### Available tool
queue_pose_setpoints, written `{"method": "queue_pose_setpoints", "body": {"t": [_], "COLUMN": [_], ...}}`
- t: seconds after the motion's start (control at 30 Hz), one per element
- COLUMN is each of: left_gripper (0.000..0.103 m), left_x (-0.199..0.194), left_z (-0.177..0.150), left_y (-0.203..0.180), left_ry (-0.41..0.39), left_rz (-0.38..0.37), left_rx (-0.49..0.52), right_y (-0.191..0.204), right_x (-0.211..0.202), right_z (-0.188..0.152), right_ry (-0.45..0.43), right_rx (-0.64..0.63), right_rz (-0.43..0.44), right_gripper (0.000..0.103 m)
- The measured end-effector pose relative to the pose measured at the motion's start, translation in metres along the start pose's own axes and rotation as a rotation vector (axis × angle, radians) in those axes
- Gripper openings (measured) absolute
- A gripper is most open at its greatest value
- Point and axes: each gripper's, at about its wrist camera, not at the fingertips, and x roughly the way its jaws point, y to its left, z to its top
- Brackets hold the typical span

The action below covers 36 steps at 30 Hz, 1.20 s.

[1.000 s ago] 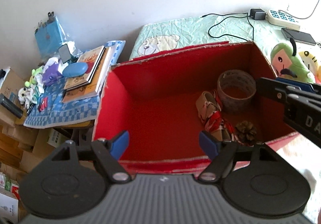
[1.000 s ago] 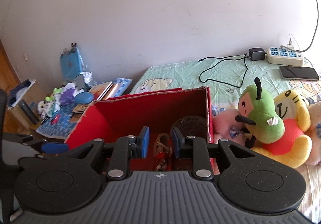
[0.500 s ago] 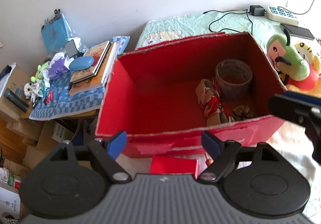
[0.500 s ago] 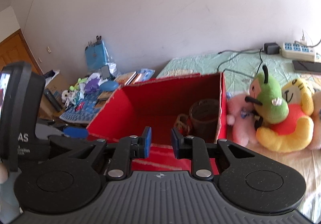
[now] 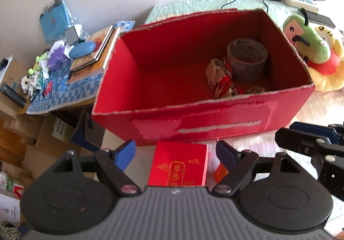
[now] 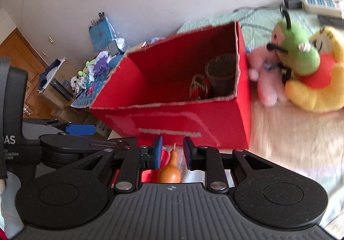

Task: Organize objects
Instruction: 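Move the right gripper to the orange gourd and close on its neck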

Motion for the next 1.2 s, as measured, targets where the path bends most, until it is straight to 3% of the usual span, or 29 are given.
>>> {"method": "queue_pose_setpoints", "body": {"t": [0.63, 0.8, 0.97, 1.2], "left_gripper": [0.089, 0.085, 0.082, 0.078], "left_x": [0.014, 0.014, 0.009, 0.012], "left_z": [-0.025, -0.035, -0.05, -0.056], "left_y": [-0.002, 0.008, 0.014, 0.002], "left_ry": [0.06, 0.071, 0.067, 0.07], "left_rz": [-0.063, -0.157, -0.309, -0.472], "left_rx": [0.004, -0.005, 0.014, 0.014], "right_y": [-0.027, -0.04, -0.05, -0.051], "right_x": [0.022, 0.028, 0.036, 0.047], "right_z": [-0.016, -0.019, -0.021, -0.024], "right_ry": [0.171, 0.218, 0.276, 0.336], "right_rx": [0.205, 0.293, 0.373, 0.399], "right_rz": [0.049, 0.091, 0.151, 0.182], "right_gripper": [0.026, 0.026, 0.026, 0.026]}}
